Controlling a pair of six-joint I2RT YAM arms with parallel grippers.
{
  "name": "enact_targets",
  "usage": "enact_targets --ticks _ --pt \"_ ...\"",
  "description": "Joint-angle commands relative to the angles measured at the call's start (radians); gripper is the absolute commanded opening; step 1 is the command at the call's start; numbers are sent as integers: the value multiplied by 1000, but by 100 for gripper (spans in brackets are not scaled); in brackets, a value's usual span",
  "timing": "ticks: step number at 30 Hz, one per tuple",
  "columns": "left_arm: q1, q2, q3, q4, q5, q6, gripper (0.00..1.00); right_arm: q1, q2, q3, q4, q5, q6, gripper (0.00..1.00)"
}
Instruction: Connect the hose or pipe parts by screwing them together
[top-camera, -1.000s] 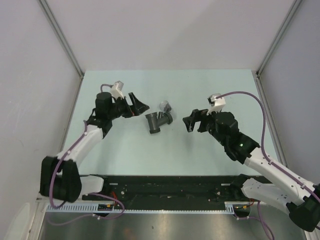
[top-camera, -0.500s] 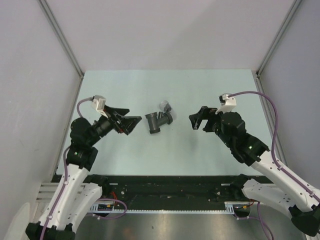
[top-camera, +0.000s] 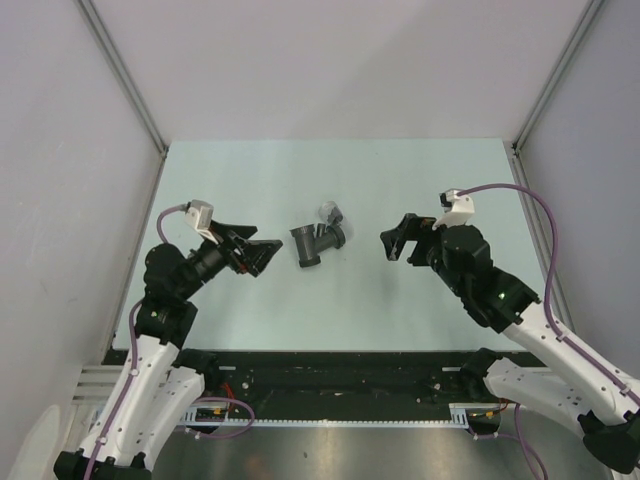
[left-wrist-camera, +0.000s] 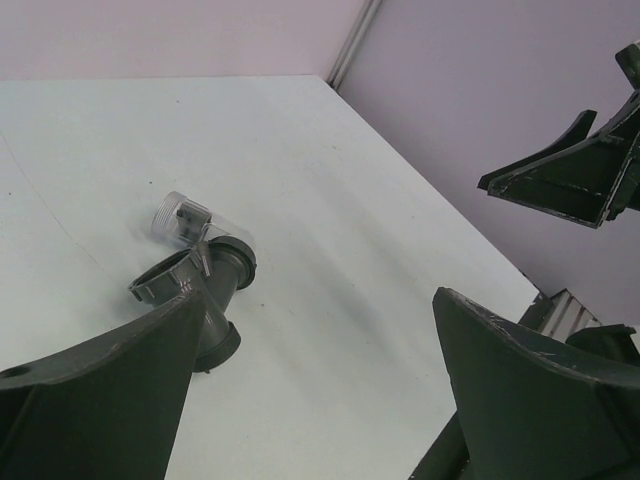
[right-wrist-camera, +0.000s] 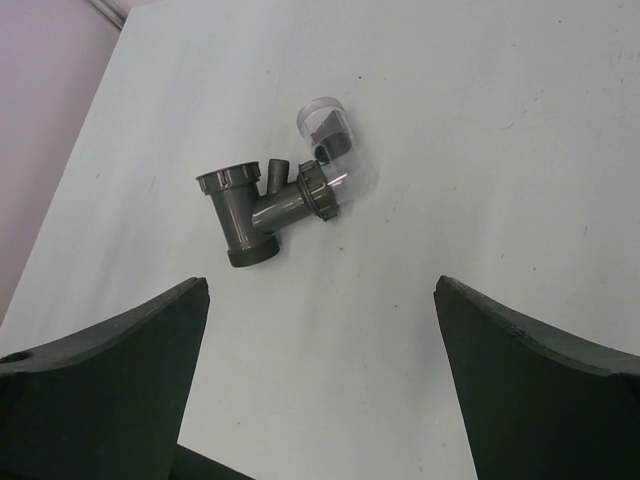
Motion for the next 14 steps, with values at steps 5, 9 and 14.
enact_targets --ticks 5,9,14 --pt "-3 1 25 14 -17 18 100 -3 13 30 24 28 4 100" --pt "-3 11 35 13 -23 19 100 -4 8 30 24 31 -3 100" --pt "-3 20 49 10 -31 22 100 -4 10 28 27 30 -8 100"
